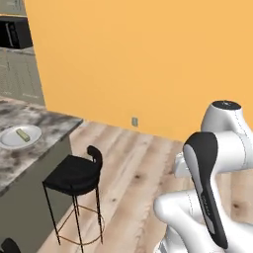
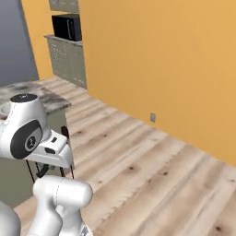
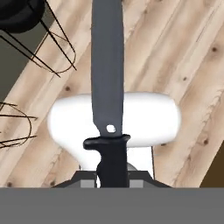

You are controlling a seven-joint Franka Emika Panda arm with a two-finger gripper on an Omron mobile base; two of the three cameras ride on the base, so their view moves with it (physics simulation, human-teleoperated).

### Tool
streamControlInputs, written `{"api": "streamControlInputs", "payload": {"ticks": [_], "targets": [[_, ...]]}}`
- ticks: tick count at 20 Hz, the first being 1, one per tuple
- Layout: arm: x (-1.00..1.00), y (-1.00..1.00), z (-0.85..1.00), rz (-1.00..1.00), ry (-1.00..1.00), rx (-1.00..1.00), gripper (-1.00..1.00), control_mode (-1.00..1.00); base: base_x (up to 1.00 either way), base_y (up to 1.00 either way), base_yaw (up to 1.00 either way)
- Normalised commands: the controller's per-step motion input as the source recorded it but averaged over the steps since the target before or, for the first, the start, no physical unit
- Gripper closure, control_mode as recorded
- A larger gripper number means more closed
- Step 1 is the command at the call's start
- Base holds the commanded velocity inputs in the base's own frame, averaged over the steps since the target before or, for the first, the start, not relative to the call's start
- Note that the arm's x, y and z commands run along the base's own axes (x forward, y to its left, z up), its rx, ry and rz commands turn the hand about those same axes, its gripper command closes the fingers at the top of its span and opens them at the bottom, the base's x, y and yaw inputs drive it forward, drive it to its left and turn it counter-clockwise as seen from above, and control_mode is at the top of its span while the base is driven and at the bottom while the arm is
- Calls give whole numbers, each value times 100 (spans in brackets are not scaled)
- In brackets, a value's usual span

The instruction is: Retrieve the butter from the fridge and place it on a plate on the dining table. Then retrieve the butter knife by the fridge and place it near the plate.

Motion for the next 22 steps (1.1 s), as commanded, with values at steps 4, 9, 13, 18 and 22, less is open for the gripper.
{"api": "streamControlInputs", "payload": {"ticks": [4, 9, 13, 18, 22], "targets": [[0, 0, 0, 0, 0, 0, 100, 100, 67, -74, 73], [0, 0, 0, 0, 0, 0, 100, 100, 56, -87, 69], [0, 0, 0, 0, 0, 0, 100, 100, 51, -89, 70], [0, 0, 0, 0, 0, 0, 100, 100, 51, -72, 77], [0, 0, 0, 0, 0, 0, 100, 100, 68, -83, 64]]}}
